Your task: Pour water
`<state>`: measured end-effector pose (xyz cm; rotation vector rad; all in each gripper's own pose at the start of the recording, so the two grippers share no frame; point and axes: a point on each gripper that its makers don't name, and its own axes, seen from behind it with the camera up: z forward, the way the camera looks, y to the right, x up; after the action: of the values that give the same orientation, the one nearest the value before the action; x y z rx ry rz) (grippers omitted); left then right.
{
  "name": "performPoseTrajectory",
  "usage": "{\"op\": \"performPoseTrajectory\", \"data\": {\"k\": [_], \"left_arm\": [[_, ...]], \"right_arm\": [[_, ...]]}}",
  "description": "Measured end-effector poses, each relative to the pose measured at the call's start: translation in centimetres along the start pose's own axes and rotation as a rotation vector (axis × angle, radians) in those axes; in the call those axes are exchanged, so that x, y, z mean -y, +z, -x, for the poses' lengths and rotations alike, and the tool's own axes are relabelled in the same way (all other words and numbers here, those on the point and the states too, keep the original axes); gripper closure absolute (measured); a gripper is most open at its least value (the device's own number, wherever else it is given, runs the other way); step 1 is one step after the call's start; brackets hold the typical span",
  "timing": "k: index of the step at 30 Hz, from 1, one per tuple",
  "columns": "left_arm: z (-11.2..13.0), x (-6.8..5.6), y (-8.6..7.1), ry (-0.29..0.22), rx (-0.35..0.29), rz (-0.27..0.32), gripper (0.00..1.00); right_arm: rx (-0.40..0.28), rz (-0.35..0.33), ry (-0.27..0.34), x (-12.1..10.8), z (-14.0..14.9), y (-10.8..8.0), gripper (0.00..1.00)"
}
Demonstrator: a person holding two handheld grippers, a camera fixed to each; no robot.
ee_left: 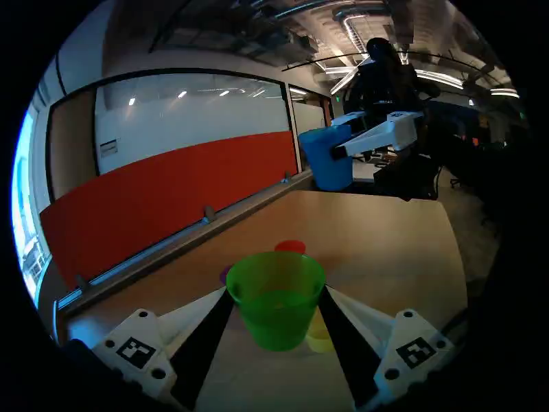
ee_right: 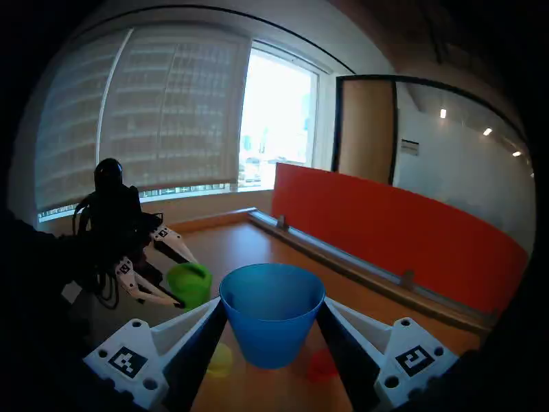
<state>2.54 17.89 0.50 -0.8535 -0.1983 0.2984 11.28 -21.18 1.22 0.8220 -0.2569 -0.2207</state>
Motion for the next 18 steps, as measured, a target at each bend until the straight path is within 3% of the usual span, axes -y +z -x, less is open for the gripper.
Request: {"op": "performPoseTrajectory", "data": {"k": [11,18], "left_arm": [[2.9,0.9,-0.1,0.031,0.123,-0.013,0.15],[5.0,1.1,0.0,0.019,0.195,0.0,0.14]], "right_arm": [[0.08,-0.012,0.014,-0.8,4.3,-0.2,0.1],[0.136,-0.023,0.024,-0.9,7.5,0.2,0.1]]}}
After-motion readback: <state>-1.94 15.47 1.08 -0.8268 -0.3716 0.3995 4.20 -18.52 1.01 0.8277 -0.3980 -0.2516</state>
